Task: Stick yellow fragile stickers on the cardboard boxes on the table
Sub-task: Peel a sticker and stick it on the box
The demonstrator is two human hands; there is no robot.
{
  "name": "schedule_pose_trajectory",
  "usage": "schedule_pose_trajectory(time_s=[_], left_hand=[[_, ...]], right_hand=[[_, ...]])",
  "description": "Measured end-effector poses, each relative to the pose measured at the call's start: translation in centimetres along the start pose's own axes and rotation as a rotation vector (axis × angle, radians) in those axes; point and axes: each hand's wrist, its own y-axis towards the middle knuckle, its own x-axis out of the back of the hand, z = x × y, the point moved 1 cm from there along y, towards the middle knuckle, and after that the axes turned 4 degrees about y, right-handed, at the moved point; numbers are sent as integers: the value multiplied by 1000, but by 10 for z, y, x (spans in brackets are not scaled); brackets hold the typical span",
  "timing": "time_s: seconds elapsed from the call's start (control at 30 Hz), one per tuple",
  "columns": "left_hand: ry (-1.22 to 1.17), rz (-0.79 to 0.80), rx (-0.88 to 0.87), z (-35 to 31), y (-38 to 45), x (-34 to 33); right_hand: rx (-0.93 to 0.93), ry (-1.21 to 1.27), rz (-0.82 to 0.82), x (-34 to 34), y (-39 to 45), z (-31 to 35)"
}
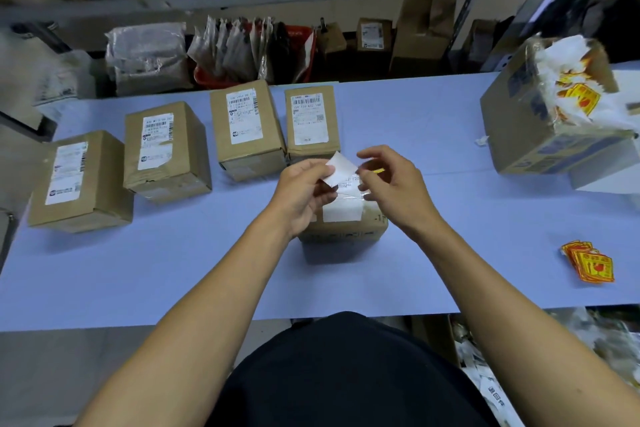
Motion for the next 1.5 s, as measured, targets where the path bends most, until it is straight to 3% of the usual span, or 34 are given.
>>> schedule_pose_trajectory(time_s=[0.1,0.2,0.27,0.4,0.47,0.63,0.87,1.0,1.23,1.5], left_hand=[[1,-53,23,-3,0,3],[-10,-18,47,-6,-2,5],[0,27,57,-6,-4,5],[151,84,-33,-5,-6,8],[175,135,-123,-5,-10,7],[103,120,-209,-7,-16,1],[228,205,-212,-12,-20,4],[184,208,-192,-15,-22,2],[147,218,-175,-21,-22,4],[162,267,-171,-26,-21,7]], right_hand=[[360,-424,58,-3,-2,0],[471,-527,45,-9,-2,0],[409,-419,-2,-13,-1,1],[-52,118,-37,-13,4,6],[-154,257,-13,-11,3,7],[-158,258,105,-11,-3,12],[-158,308,71,-3,3,28],[-167,326,85,-7,2,33],[-301,513,168,-4,0,39],[-302,574,250,-6,1,40]])
